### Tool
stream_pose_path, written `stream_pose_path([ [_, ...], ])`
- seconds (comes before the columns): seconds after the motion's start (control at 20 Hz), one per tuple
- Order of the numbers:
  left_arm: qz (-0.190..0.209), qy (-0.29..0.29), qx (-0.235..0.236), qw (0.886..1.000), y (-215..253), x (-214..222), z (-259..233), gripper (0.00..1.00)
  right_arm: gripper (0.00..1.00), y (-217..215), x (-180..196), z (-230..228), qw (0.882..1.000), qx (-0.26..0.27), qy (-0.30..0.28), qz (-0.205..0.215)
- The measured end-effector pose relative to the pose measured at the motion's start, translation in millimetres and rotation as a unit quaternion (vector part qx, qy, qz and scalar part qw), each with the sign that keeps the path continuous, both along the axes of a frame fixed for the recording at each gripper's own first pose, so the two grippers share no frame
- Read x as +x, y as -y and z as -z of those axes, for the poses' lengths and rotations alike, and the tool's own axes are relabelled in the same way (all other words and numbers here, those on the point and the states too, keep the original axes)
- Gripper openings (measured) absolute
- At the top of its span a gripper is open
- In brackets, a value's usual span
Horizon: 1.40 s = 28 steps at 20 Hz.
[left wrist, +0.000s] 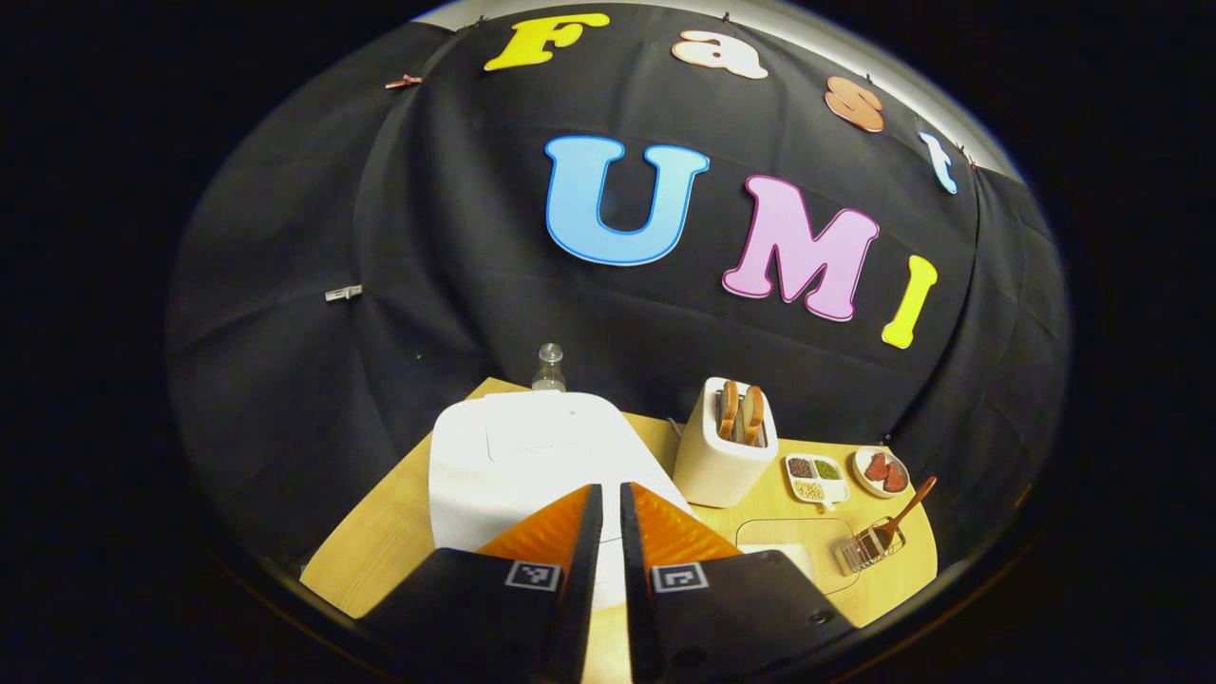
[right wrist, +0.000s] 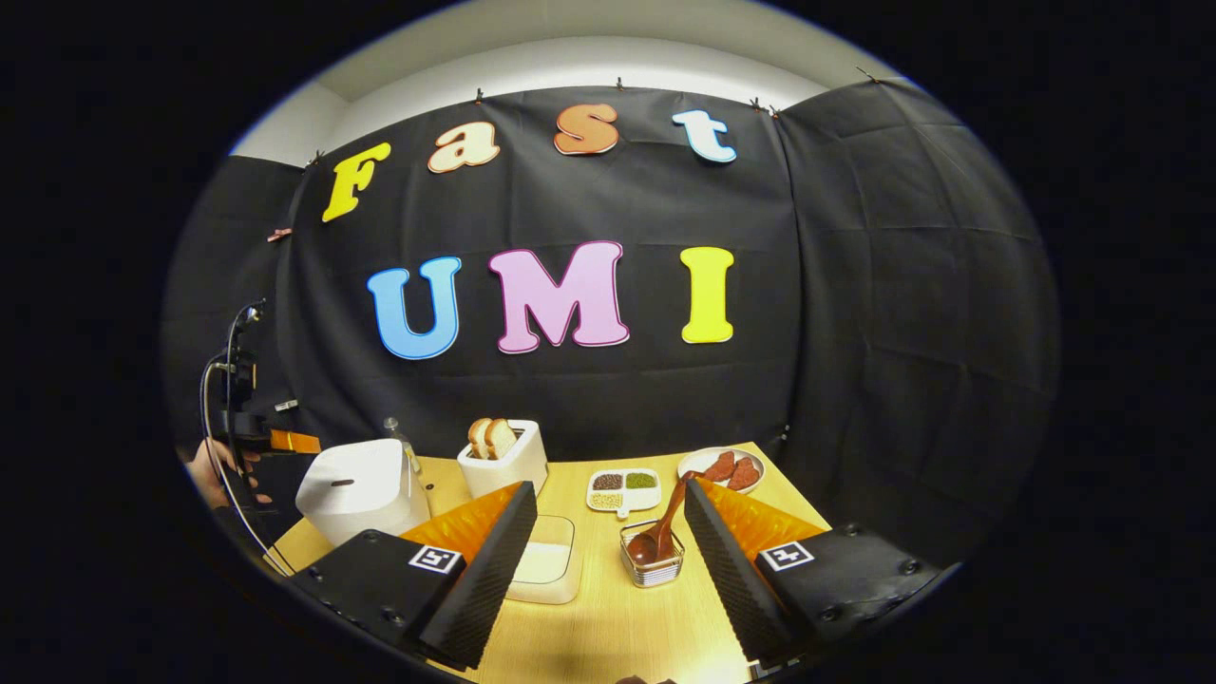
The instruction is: Close the left gripper, press the button to open the rice cooker; take a wooden spoon from the chopstick holder with the right hand, scoop a spoonful of rice and pour it into the rice cooker, then put the wooden spoon back into the chopstick holder.
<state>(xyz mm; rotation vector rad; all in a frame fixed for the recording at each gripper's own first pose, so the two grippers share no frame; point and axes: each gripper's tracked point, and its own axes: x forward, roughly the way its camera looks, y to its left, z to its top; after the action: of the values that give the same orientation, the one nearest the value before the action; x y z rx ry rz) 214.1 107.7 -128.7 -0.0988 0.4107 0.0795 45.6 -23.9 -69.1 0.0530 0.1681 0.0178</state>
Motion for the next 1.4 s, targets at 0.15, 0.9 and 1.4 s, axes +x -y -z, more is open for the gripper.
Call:
stream_pose_path([
  [0.15, -0.005, 0.001, -0.022, 1.000, -12.5, 18.6, 17.1, 0.08, 0.98, 1.6, -2.3, 10.5, 1.000, 0.005, -0.021, -0.002],
  [0.9, -0.010, -0.056, -0.048, 0.997, -30.0, 26.5, 80.2, 0.07, 0.98, 11.2, -39.1, 16.3, 0.999, 0.000, -0.035, 0.020],
  [1.4, -0.026, 0.091, -0.053, 0.994, -39.9, 3.8, -10.0, 0.06, 0.98, 4.9, -85.8, 9.4, 0.998, -0.021, -0.021, 0.049],
])
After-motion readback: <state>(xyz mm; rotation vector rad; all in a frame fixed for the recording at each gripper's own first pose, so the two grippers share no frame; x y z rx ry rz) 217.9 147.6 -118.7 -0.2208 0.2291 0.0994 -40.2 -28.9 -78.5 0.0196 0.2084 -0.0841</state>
